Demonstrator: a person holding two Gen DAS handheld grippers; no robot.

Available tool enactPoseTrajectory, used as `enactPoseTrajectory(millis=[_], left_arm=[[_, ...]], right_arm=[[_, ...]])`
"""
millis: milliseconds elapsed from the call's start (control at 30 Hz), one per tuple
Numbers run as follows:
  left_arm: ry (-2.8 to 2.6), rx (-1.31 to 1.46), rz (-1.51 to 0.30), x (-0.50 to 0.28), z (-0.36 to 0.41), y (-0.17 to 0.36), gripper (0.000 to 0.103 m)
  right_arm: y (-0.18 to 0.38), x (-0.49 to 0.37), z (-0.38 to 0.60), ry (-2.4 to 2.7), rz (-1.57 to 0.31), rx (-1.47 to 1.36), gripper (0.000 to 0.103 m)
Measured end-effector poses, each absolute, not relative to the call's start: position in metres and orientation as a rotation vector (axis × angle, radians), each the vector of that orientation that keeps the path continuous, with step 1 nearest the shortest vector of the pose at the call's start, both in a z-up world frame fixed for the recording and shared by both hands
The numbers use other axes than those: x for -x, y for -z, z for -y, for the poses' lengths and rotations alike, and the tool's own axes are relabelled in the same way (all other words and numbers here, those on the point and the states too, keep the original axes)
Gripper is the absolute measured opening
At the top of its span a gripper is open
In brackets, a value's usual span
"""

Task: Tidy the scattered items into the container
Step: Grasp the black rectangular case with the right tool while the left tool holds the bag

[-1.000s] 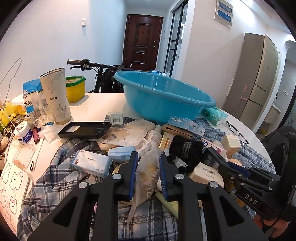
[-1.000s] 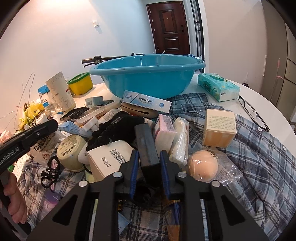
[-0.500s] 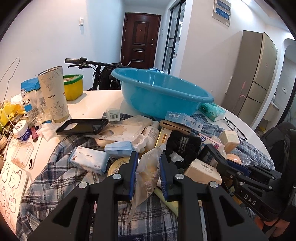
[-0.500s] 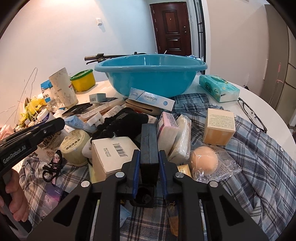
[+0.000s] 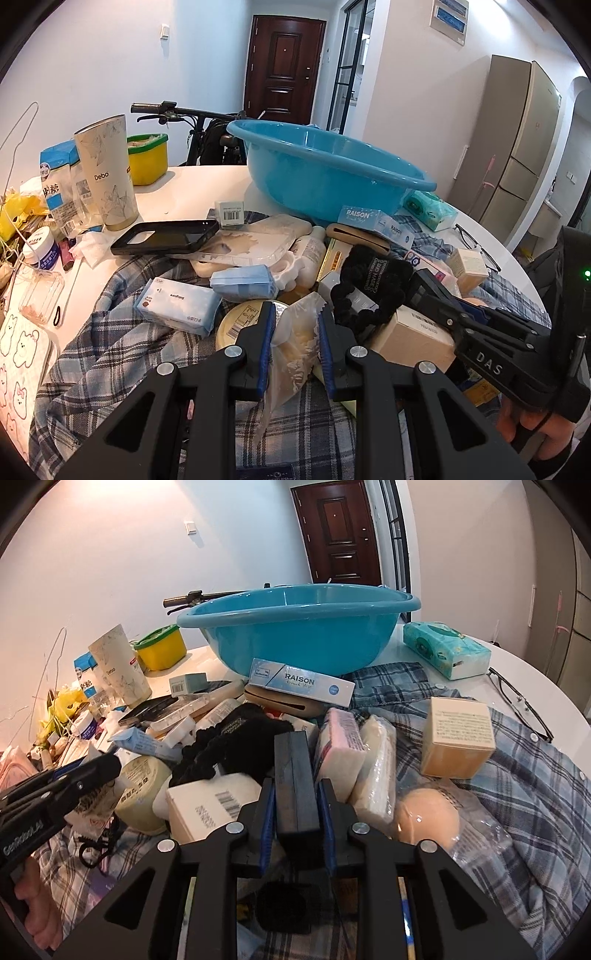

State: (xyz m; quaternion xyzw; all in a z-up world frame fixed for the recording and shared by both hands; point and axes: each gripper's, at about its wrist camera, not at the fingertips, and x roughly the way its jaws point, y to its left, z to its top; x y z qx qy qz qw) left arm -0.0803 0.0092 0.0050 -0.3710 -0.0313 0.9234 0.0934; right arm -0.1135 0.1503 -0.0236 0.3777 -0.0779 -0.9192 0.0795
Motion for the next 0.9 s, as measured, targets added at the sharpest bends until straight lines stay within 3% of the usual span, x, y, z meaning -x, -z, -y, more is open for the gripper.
enactPoseTrajectory(millis=[300,900], left_arm=[[-2.744,1.103,0.086,0.082,-0.009,-0.003,0.024],[-2.736,1.102,0.062,0.077,-0.013,-0.003,0.024]], right_arm=[[0.033,0.126,-0.152,2.762,0.312,-1.121,0.021],[0.013,0.107,-0.154,2.845,0.242,-1.063,0.018]])
